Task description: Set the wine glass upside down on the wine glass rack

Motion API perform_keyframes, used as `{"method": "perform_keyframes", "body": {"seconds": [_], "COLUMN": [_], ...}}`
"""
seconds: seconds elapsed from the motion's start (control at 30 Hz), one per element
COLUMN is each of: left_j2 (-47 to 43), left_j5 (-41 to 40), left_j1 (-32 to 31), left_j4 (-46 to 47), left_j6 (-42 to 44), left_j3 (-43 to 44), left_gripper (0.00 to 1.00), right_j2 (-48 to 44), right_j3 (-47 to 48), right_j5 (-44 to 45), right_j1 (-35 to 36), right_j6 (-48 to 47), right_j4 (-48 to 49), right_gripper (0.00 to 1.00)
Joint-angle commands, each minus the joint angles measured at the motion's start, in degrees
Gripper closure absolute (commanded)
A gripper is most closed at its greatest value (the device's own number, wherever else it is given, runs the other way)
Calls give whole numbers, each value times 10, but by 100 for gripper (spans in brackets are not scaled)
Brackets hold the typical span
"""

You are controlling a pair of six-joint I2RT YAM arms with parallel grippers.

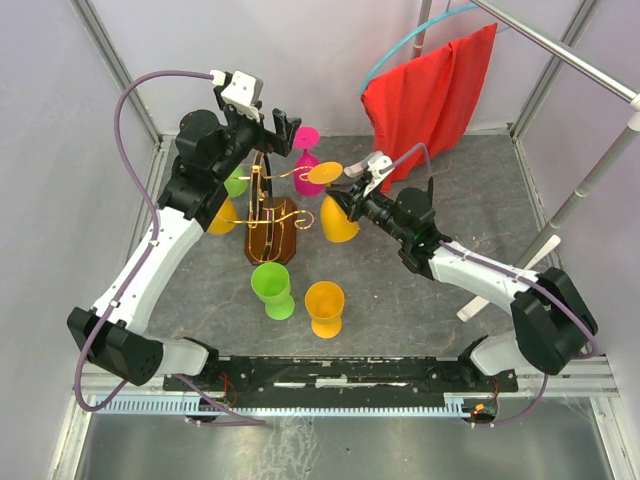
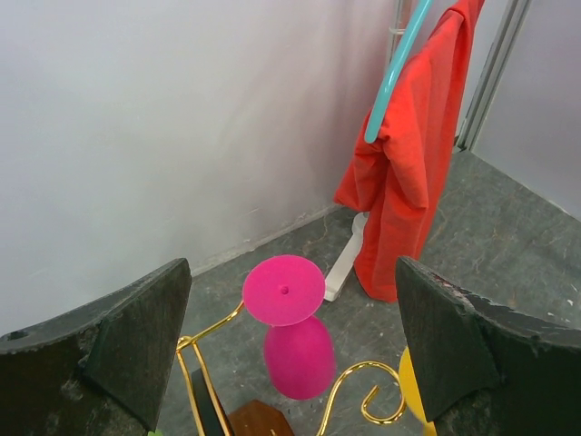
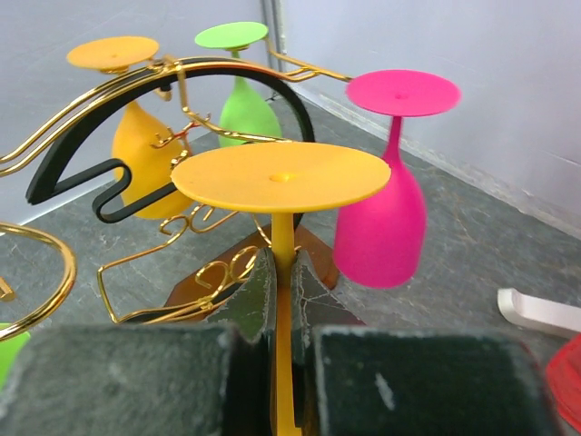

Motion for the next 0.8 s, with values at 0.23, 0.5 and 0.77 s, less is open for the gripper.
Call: {"method": "perform_keyframes", "body": {"seconds": [0.23,0.5,0.77], "left_j2": [-23,-22,-18], "left_j5": [8,7,7], "left_j1": [15,20,23], "left_j4": [8,2,-1], "left_j6": [-19,-10,-4], "left_j3": [-3,0,2], "left_gripper": [1,1,1], "right_j2": [76,140,179], "right_j3": [7,37,62], "right_j5": [-26,-19,9], "right_j1": [39,48,52], "right_j6": [-43,-44,-38], "right_j4": [191,245,279], "right_gripper": [99,99,99]}}
